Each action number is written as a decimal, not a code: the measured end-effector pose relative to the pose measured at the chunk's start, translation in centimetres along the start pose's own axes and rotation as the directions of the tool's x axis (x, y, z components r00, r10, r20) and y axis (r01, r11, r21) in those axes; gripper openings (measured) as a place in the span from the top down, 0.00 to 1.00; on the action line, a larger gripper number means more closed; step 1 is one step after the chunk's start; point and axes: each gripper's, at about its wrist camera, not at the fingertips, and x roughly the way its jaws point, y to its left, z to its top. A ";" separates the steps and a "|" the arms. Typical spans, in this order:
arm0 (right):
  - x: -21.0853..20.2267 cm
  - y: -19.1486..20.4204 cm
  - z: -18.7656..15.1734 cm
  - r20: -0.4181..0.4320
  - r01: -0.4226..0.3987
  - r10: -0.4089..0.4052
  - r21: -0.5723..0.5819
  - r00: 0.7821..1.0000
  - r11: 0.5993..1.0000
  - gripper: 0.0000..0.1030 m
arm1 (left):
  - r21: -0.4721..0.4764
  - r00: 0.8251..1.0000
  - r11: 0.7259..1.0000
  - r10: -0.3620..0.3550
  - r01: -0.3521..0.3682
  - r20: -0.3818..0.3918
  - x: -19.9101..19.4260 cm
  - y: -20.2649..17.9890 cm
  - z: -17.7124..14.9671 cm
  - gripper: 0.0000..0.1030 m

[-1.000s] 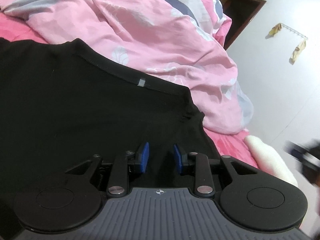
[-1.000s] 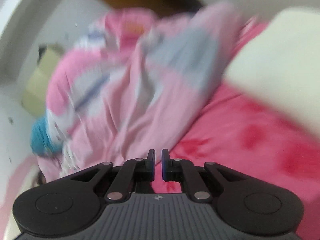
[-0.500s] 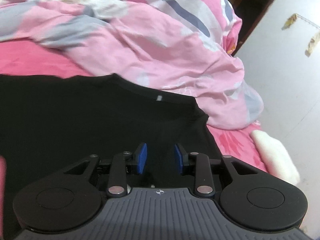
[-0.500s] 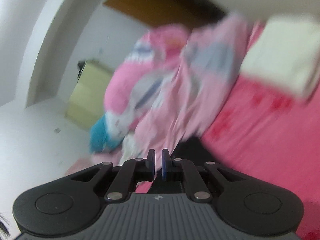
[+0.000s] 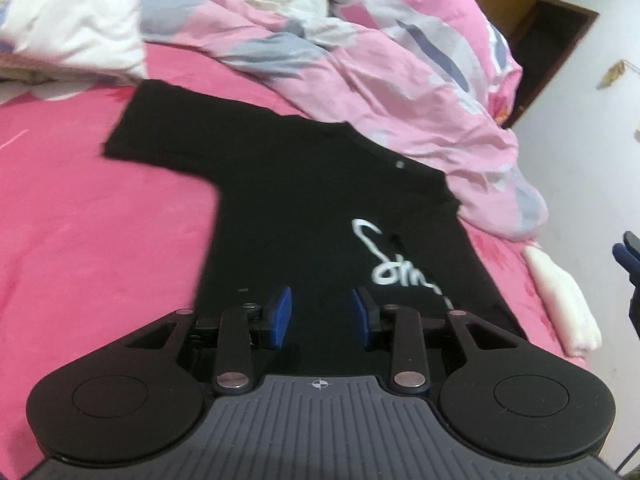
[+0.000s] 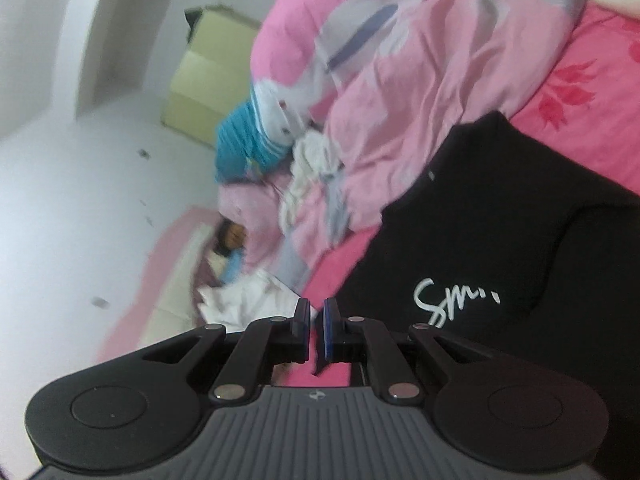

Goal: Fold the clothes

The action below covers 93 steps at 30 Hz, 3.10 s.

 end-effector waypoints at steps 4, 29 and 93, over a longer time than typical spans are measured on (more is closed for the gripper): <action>3.1 1.9 -0.7 -0.027 0.074 -0.076 -0.067 0.997 0.995 0.93 | -0.024 1.000 1.000 0.008 -0.008 0.015 -0.3 1.9 0.8 0.68; 36.4 16.3 -9.0 -0.275 0.063 -0.394 -0.747 0.877 0.661 0.62 | -0.159 0.930 0.955 0.284 -0.252 0.233 5.0 12.1 7.0 0.63; 41.2 12.7 -3.3 -0.249 0.154 -0.347 -0.569 0.904 0.808 0.97 | 0.035 0.909 0.994 0.077 -0.100 0.410 3.3 7.0 6.6 0.98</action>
